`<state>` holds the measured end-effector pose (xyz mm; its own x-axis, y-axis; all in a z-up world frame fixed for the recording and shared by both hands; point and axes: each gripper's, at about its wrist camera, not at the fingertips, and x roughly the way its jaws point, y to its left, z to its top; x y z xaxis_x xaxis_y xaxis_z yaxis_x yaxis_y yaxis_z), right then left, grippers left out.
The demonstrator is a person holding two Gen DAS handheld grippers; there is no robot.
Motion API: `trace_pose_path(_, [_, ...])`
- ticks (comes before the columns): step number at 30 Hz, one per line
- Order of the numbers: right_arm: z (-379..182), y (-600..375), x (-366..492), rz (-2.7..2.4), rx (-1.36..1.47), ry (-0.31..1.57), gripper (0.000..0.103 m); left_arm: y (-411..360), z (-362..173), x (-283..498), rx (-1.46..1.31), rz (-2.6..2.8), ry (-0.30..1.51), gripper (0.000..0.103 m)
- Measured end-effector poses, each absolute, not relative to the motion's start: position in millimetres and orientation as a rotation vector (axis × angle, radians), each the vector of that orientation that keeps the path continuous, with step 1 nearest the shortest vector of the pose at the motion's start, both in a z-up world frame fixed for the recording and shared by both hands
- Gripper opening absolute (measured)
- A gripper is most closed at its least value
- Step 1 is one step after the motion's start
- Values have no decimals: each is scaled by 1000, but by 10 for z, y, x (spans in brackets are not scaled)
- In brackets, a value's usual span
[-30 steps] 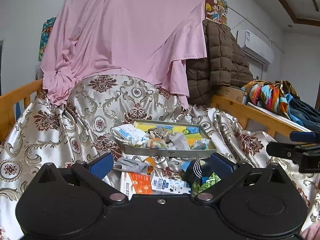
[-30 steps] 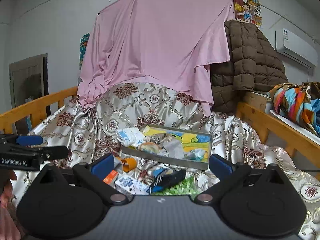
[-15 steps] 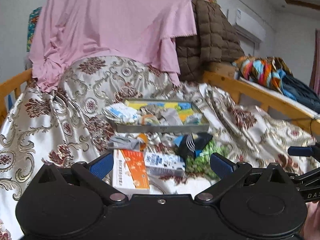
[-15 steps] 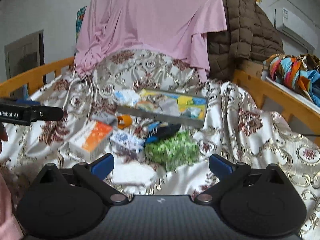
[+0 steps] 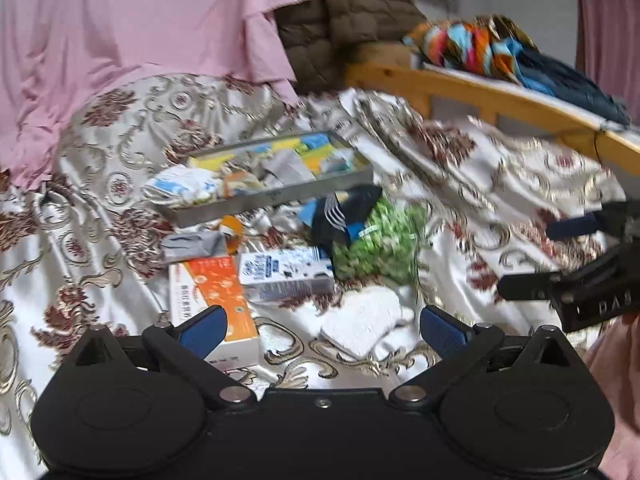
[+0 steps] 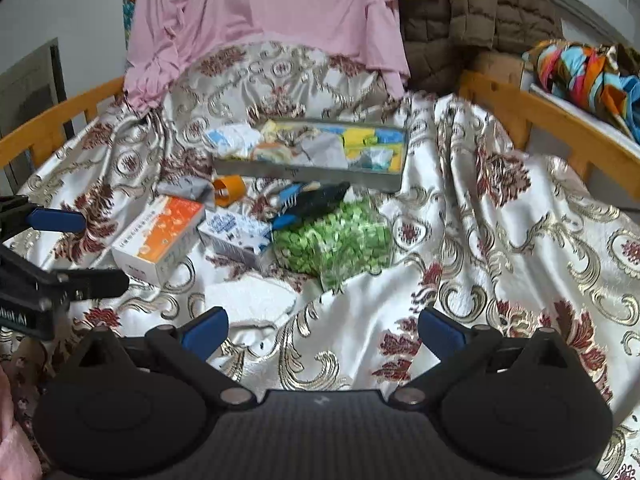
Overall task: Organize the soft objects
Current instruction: 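Move both open tools back from the tray toward the remaining items, then grasp the black-and-blue sock with the right tool while the left tool grasps the white towel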
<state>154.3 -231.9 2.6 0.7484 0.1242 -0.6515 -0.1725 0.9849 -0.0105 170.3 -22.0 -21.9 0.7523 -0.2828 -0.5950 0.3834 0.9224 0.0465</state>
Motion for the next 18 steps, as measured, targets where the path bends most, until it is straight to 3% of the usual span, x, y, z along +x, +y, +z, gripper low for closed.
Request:
trace_pose_path(9, [-170,-2336,1951,142,-60,841,103,-367,-480,2051,218,-447,710,102])
trace_pose_path(18, [-186,-2273,2227,124,-68,732,103,-522,-725,2296,315,-496,773,102])
